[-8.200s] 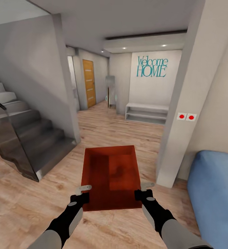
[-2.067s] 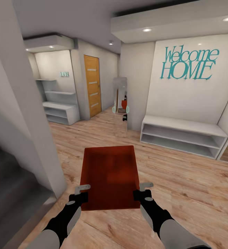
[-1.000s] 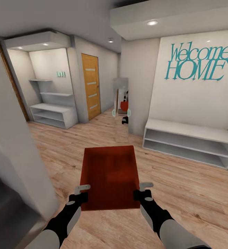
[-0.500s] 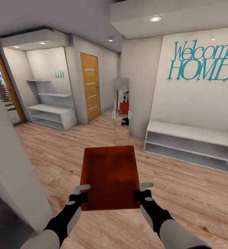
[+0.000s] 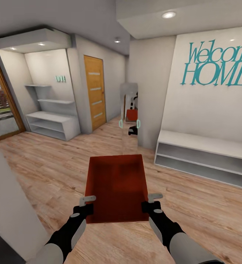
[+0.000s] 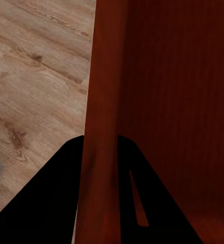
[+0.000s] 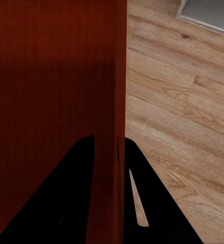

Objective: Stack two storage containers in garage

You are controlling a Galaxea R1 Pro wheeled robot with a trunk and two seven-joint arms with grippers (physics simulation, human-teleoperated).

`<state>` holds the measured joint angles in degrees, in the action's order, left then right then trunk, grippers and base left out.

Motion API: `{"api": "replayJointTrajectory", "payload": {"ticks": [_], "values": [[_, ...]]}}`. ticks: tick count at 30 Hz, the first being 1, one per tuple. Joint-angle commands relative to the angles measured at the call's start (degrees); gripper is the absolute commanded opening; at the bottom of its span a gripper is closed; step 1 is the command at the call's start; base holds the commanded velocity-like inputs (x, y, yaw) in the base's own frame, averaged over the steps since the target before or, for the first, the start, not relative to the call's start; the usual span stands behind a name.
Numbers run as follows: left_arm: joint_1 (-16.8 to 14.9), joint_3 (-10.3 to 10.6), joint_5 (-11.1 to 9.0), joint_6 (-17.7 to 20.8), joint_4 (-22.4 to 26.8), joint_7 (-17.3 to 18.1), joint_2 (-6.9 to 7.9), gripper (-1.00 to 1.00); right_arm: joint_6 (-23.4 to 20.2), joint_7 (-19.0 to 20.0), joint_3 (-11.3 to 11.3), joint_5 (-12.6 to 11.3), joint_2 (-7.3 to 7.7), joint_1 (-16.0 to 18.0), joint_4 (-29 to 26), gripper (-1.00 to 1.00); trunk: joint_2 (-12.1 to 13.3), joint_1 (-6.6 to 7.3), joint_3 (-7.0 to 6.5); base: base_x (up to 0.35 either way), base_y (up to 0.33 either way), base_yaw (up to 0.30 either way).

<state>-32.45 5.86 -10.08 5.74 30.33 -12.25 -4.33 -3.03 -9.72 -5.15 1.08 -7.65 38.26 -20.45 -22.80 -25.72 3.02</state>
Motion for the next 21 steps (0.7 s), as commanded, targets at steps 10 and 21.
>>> {"api": "replayJointTrajectory", "payload": {"ticks": [10,21], "values": [[-0.1,-0.6,-1.6,-3.1,0.3,-1.3,0.03,-1.0,-0.6,0.0,0.2,-2.2,-0.08,0.0,0.0,-1.0,-0.1,-0.07,0.13,0.322,0.0,0.0],[-0.1,-0.6,-1.6,-3.1,0.3,-1.3,0.03,-1.0,-0.5,0.0,0.2,-2.2,-0.08,0.0,0.0,-1.0,-0.1,-0.07,0.13,0.322,0.0,0.0]]}}
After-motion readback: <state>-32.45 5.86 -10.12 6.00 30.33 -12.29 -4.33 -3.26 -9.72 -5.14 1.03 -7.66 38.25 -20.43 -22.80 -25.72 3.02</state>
